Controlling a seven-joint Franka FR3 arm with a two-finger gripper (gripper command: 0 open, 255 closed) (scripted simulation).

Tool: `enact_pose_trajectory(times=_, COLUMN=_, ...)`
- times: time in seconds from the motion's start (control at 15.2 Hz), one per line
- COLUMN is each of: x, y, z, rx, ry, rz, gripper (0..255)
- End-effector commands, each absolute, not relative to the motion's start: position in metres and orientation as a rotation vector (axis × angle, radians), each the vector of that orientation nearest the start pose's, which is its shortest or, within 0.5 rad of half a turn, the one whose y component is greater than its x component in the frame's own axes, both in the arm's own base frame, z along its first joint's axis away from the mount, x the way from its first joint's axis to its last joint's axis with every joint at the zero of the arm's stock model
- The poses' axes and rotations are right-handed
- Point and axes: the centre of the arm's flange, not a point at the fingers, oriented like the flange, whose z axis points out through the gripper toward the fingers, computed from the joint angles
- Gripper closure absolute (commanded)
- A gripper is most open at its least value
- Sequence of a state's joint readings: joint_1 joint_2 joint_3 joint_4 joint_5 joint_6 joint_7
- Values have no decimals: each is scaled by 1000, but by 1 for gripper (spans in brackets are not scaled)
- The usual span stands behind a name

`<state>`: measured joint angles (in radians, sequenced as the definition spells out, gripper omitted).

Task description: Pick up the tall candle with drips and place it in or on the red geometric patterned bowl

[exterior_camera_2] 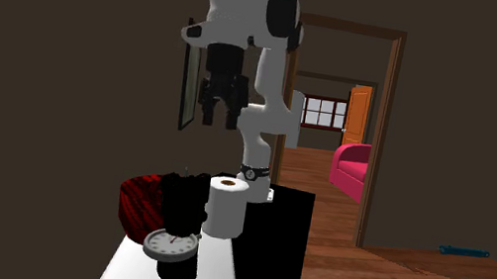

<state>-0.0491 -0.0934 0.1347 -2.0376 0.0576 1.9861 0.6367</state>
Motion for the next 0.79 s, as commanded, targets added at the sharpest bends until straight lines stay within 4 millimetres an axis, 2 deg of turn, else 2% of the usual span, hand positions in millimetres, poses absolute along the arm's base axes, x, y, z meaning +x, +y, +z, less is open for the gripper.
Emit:
enact_pose_trajectory(times=0.0, x=557, y=51, z=478, rx=-2937, ry=944, rz=-45, gripper=0)
enact_pose_trajectory(times=0.59, x=663, y=35, z=441, rx=-2811, ry=1234, rz=-77, gripper=0)
enact_pose_trajectory(times=0.73, x=664, y=36, z=431, rx=-2811, ry=1234, rz=-77, gripper=0)
